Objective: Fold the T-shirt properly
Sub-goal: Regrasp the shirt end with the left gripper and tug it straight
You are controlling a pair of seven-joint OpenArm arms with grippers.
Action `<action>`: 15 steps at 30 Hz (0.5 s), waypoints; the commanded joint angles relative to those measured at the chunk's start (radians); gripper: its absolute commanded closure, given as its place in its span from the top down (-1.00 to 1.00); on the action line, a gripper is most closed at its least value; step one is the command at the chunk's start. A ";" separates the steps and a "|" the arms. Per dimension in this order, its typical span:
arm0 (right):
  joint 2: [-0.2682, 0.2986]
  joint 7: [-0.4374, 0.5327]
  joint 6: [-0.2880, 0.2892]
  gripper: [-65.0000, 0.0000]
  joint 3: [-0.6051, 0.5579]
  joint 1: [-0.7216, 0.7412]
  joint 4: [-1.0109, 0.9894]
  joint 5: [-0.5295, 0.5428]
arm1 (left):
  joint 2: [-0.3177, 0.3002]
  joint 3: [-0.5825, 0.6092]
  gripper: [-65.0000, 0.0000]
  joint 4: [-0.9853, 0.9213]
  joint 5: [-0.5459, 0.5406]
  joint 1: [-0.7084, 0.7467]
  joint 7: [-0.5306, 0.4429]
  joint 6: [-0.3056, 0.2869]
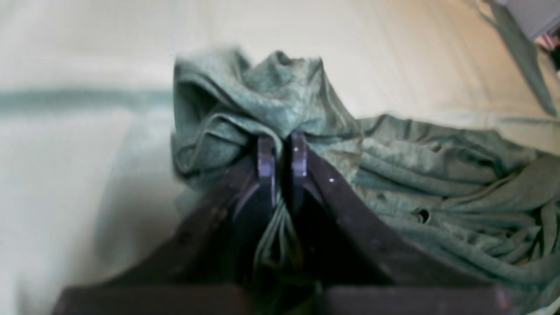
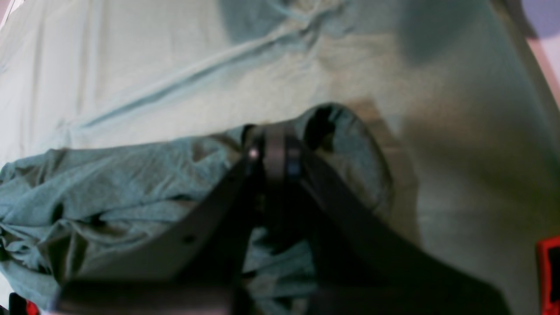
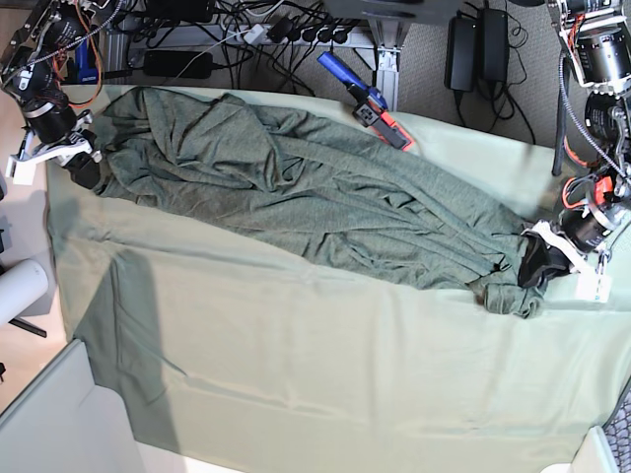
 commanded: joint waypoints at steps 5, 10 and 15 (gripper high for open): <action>0.022 0.016 0.005 -1.00 0.009 0.007 0.018 0.016 | -0.023 -0.005 -1.00 0.036 0.001 -0.031 -0.047 -0.016; 0.022 0.016 0.005 -1.00 0.009 0.007 0.018 0.019 | -0.043 -0.005 -1.00 0.036 0.002 -0.032 -0.046 -0.016; 0.019 0.016 0.005 -1.00 0.009 0.007 0.018 0.019 | -0.041 -0.005 -1.00 0.036 -0.003 -0.032 -0.047 -0.016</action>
